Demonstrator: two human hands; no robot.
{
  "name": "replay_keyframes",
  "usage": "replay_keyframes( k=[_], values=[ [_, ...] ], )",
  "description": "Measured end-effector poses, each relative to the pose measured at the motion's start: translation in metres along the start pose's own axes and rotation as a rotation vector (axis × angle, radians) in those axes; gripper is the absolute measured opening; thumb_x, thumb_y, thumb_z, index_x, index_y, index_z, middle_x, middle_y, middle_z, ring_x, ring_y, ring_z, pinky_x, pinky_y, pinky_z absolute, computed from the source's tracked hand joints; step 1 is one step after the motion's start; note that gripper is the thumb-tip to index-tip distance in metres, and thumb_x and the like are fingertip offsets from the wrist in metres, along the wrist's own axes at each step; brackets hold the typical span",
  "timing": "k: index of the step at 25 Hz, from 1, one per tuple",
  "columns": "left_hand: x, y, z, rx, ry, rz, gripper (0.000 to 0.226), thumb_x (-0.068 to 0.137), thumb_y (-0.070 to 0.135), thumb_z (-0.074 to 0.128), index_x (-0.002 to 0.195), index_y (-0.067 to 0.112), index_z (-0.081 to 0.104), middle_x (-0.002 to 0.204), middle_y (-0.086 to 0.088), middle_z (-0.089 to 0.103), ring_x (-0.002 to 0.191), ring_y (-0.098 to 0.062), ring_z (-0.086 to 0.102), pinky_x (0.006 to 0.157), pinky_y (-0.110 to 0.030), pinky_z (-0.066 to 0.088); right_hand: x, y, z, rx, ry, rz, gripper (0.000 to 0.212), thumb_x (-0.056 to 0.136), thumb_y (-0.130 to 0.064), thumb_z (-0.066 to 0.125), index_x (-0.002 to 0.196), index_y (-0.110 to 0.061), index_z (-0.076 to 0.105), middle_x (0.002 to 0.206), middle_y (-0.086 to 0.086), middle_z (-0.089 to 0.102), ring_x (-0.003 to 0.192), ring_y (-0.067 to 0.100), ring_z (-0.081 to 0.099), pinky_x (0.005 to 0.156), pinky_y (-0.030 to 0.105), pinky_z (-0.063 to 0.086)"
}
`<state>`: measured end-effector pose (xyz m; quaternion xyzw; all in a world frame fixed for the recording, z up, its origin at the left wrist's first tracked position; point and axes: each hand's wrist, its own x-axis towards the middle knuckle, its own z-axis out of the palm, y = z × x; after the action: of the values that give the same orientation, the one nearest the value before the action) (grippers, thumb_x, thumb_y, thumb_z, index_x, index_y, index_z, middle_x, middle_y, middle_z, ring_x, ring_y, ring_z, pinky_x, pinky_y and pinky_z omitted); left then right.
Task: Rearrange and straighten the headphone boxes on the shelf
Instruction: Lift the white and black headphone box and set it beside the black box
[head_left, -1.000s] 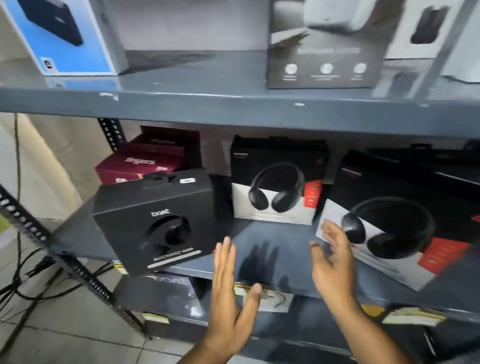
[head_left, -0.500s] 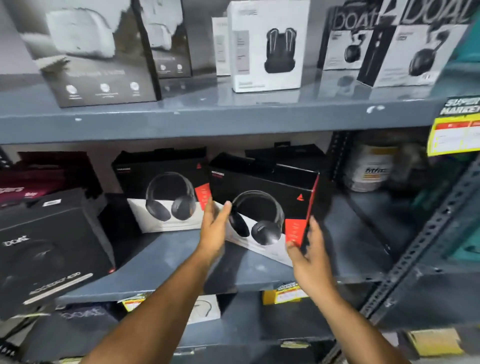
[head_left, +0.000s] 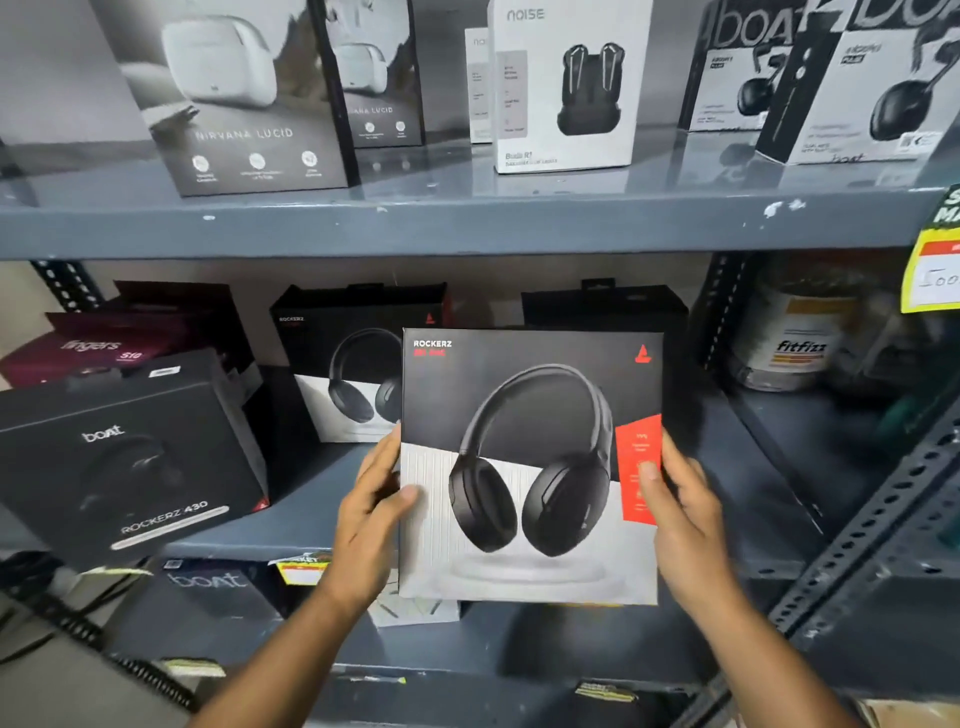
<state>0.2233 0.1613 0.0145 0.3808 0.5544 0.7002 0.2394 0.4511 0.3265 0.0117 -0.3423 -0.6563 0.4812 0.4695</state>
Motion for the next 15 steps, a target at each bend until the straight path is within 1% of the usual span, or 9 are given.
replay_keyframes(
  k=[3,5,6,7,9,11,13,14,15],
  values=[
    [-0.009,0.014,-0.01,-0.034,0.049,-0.013,0.052,0.072,0.027,0.061,0.118,0.052,0.065,0.15,-0.002,0.049,0.141,-0.024,0.044,0.118,-0.048,0.03,0.003,-0.005,0.011,0.122,-0.059,0.062,0.052,0.064,-0.078,0.061,0.112,-0.056,0.062,0.117,0.012,0.059,0.092,-0.006,0.063,0.084,0.009,0.047],
    [-0.012,0.022,-0.014,-0.047,0.095,-0.037,0.051,0.076,0.018,0.057,0.112,0.052,0.068,0.149,0.0,0.051,0.139,-0.022,0.046,0.116,-0.045,0.034,0.001,-0.005,0.021,0.145,-0.078,0.083,0.038,0.069,-0.071,0.062,0.106,-0.062,0.062,0.122,0.017,0.06,0.091,-0.006,0.064,0.082,0.01,0.048],
    [-0.013,0.024,-0.017,-0.054,0.109,-0.043,0.052,0.078,0.014,0.053,0.112,0.051,0.069,0.148,0.002,0.052,0.139,-0.021,0.047,0.115,-0.042,0.035,-0.001,-0.006,0.026,0.157,-0.089,0.085,0.037,0.07,-0.07,0.062,0.106,-0.063,0.062,0.123,0.018,0.06,0.091,-0.006,0.064,0.083,0.01,0.048],
    [-0.015,0.025,-0.02,-0.057,0.116,-0.047,0.054,0.08,0.012,0.05,0.113,0.05,0.068,0.147,0.004,0.053,0.138,-0.02,0.048,0.114,-0.04,0.037,-0.003,-0.006,0.03,0.157,-0.096,0.087,0.043,0.067,-0.074,0.062,0.108,-0.062,0.061,0.123,0.018,0.06,0.093,-0.005,0.064,0.085,0.012,0.048],
    [-0.018,0.025,-0.024,-0.052,0.135,-0.063,0.055,0.084,0.008,0.048,0.114,0.049,0.067,0.147,0.005,0.053,0.138,-0.018,0.048,0.113,-0.037,0.041,-0.004,-0.005,0.035,0.134,-0.104,0.08,0.061,0.062,-0.082,0.059,0.117,-0.056,0.059,0.125,0.019,0.06,0.097,0.004,0.064,0.095,0.025,0.049],
    [-0.02,0.026,-0.029,-0.046,0.154,-0.065,0.054,0.084,0.008,0.05,0.116,0.049,0.067,0.148,0.006,0.052,0.139,-0.017,0.047,0.114,-0.037,0.039,-0.004,-0.002,0.041,0.115,-0.107,0.078,0.064,0.064,-0.081,0.058,0.122,-0.053,0.057,0.126,0.02,0.06,0.098,0.011,0.063,0.099,0.036,0.048],
    [-0.019,0.024,-0.037,0.051,0.196,-0.053,0.056,0.081,0.017,0.055,0.124,0.052,0.059,0.143,0.016,0.053,0.135,-0.003,0.047,0.115,-0.032,0.033,-0.005,-0.001,0.051,0.107,-0.127,0.075,0.049,0.078,-0.065,0.06,0.124,-0.052,0.056,0.122,0.01,0.065,0.104,0.01,0.063,0.101,0.036,0.047],
    [-0.017,0.022,-0.043,0.129,0.22,-0.055,0.057,0.081,0.02,0.056,0.125,0.057,0.054,0.136,0.025,0.052,0.129,0.008,0.046,0.113,-0.027,0.03,-0.006,0.001,0.059,0.118,-0.152,0.068,0.041,0.087,-0.047,0.061,0.128,-0.047,0.056,0.12,0.0,0.068,0.108,0.006,0.063,0.101,0.032,0.047],
    [-0.015,0.02,-0.049,0.183,0.229,-0.065,0.06,0.082,0.023,0.056,0.125,0.064,0.048,0.129,0.033,0.05,0.124,0.015,0.044,0.111,-0.024,0.029,-0.006,0.005,0.068,0.131,-0.182,0.065,0.042,0.093,-0.027,0.06,0.132,-0.039,0.053,0.117,-0.011,0.071,0.109,0.0,0.063,0.099,0.025,0.047]
  ],
)
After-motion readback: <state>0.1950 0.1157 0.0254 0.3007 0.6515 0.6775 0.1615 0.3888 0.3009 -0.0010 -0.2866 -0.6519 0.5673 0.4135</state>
